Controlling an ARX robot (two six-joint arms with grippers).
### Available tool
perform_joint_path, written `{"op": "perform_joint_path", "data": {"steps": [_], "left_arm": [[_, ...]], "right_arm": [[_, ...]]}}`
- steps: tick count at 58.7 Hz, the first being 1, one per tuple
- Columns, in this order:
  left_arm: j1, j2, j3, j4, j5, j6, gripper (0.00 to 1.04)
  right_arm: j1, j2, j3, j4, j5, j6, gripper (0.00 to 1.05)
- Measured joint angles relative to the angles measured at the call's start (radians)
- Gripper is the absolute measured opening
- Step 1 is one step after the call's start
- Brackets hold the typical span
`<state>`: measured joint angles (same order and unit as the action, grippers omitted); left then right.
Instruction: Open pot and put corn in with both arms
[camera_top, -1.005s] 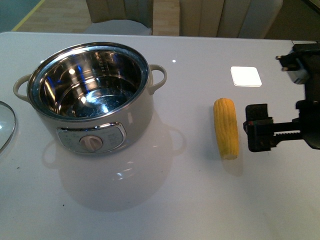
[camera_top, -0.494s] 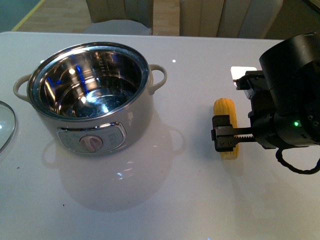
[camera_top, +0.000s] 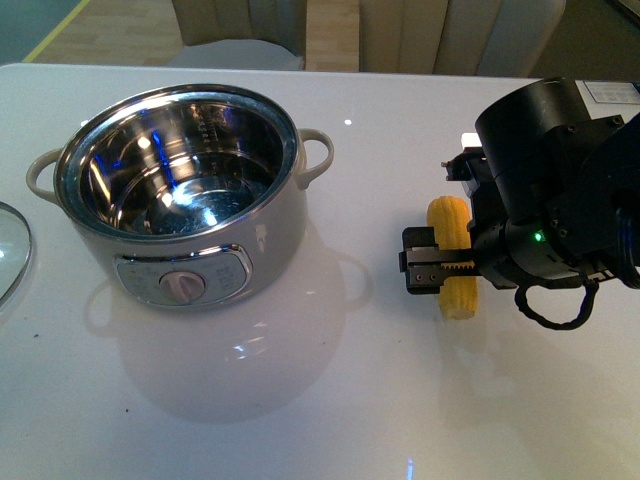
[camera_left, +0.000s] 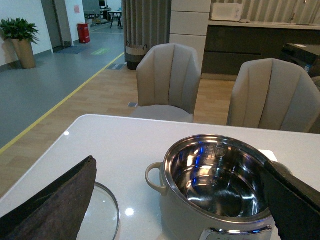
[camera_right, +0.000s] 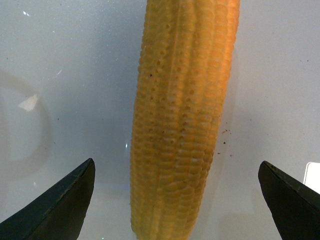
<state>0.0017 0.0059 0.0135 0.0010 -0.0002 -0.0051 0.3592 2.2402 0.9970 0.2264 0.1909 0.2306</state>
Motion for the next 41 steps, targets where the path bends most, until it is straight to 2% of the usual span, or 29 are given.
{"op": "perform_joint_path", "data": {"steps": [41], "left_arm": [[0.000,0.000,0.000,0.000,0.000,0.000,0.98]], "right_arm": [[-0.019,0.130,0.156,-0.068,0.000,0.049,0.95]]}}
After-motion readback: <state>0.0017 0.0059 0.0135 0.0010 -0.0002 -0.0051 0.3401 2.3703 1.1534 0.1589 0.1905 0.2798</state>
